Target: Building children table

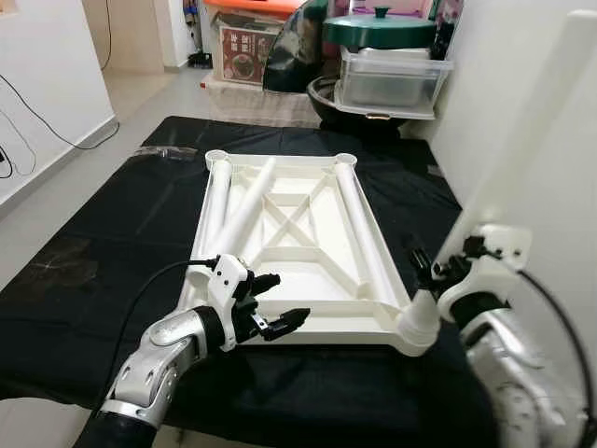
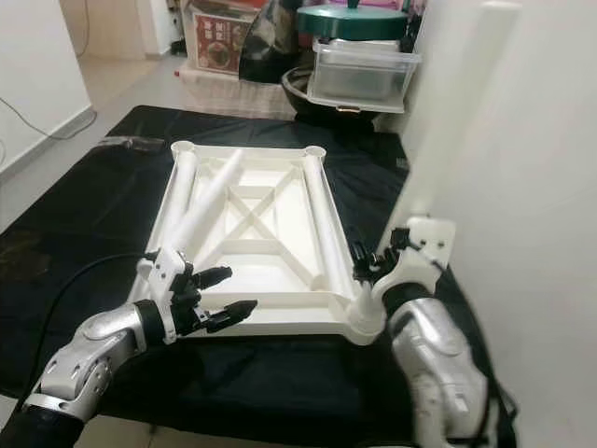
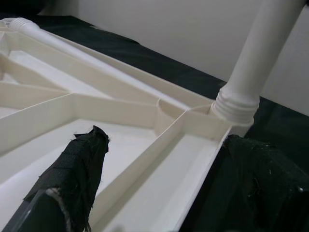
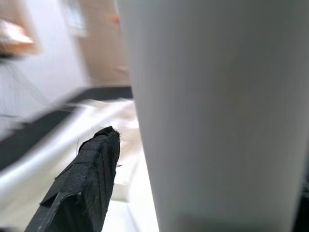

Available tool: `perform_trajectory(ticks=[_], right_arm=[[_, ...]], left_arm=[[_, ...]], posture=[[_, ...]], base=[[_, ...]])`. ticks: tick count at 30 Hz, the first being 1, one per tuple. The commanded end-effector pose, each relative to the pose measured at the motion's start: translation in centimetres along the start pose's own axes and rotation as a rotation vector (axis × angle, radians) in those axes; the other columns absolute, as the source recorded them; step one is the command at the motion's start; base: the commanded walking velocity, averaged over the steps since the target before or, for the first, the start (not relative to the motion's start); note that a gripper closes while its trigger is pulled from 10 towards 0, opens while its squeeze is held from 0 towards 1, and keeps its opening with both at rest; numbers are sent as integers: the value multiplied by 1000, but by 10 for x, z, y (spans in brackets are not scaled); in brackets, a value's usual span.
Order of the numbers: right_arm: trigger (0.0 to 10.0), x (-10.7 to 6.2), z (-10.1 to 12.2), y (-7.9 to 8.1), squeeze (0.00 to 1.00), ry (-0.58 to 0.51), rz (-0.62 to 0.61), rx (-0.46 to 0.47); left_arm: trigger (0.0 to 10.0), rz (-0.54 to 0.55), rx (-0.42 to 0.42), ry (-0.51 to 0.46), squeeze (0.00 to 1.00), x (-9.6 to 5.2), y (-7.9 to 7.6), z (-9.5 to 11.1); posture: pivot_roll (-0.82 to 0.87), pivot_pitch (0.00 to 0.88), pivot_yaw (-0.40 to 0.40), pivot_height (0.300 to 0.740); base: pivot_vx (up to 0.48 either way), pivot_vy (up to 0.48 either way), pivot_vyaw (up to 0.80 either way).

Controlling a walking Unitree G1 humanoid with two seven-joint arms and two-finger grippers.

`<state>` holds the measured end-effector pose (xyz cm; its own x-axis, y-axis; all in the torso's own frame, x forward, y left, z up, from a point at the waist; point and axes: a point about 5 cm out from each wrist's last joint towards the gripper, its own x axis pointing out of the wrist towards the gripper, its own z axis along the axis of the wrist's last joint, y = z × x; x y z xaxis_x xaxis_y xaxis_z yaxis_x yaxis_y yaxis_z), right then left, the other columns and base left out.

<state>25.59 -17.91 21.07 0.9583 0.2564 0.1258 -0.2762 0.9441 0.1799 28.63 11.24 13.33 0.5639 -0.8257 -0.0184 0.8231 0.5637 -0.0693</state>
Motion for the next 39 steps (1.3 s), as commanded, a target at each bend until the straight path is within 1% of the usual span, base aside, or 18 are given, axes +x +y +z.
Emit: perform_trajectory(ticks=[1, 4, 9, 10, 11, 12, 17, 19, 23, 29, 30, 31, 32, 33, 34, 35, 36, 39], right_arm=[[10000, -2, 4, 14, 0, 5, 182, 16], [10000, -22, -4, 31, 0, 109, 539, -33], [8078, -22, -26, 31, 0, 212, 593, -39], [2980, -19, -32, 29, 0, 233, 574, -43], [2980, -19, -32, 29, 0, 233, 574, -43], [0, -9, -42, 18, 0, 275, 441, -68], [0, -2, -46, 8, 0, 285, 303, -48], [0, 3, -52, -22, 0, 259, -67, -8], [0, -8, -58, -47, 0, 248, -406, 25], [0, -18, -52, -27, 0, 210, -559, -16], [235, -13, -49, -12, 0, 197, -525, -59], [3804, -11, -47, -9, 0, 194, -505, -84], [3804, -11, -47, -9, 0, 194, -505, -84], [10000, -10, -47, -7, 169, 199, -494, -94], [10000, -9, -46, -7, 639, 192, -478, -79], [10000, -9, -46, -7, 639, 192, -478, -79], [10000, -7, -39, -8, 1000, 139, -443, -55], [10000, -5, -29, -10, 1000, 80, -391, -24]], left_arm=[[10000, -8, -10, 9, 0, 3, -2, -5], [10000, -9, -11, 5, 0, 5, -3, -5], [10000, -4, -8, 3, 0, 4, -2, -4], [10000, -1, -6, 3, 0, 4, -1, -4], [10000, -1, -6, 3, 0, 4, -1, -4], [10000, 3, -4, 3, 0, 2, -2, -4], [10000, 4, -4, 4, 0, 1, -2, -4], [10000, 2, -4, 8, 0, 2, -2, -5], [10000, 1, -3, 9, 0, 3, -1, -5], [10000, -2, -3, 11, 0, 4, -2, -6], [10000, -8, -4, 15, 0, 5, -2, -7], [10000, -10, -4, 16, 0, 6, -3, -7], [10000, -10, -4, 16, 0, 6, -3, -7], [10000, -12, -4, 17, 0, 7, -3, -7], [10000, -13, -4, 16, 0, 7, -3, -7], [10000, -13, -4, 16, 0, 7, -3, -7], [10000, -13, -4, 15, 0, 7, -2, -7], [10000, -11, -4, 15, 0, 7, -2, -7]], posture=[[101, 0, -100, 740], [108, 0, -107, 740], [114, 0, -110, 740], [122, 0, -116, 740], [122, 0, -116, 740], [127, 0, -117, 740], [124, 0, -114, 740], [118, 0, -113, 740], [118, 0, -111, 740], [108, 0, -102, 740], [100, 0, -94, 740], [99, 0, -93, 740], [99, 0, -93, 740], [99, 0, -93, 740], [97, 0, -93, 740], [97, 0, -93, 740], [93, 0, -94, 740], [93, 0, -98, 740]], base=[[0, 0, 0], [0, 0, 0], [0, 0, 0], [0, 0, 0], [0, 0, 0], [0, 0, 0], [0, 0, 0], [0, 0, 0], [0, 0, 0], [0, 0, 0], [0, 0, 0], [0, 0, 0], [0, 0, 0], [0, 0, 0], [0, 0, 0], [0, 0, 0], [0, 0, 0], [0, 0, 0]])
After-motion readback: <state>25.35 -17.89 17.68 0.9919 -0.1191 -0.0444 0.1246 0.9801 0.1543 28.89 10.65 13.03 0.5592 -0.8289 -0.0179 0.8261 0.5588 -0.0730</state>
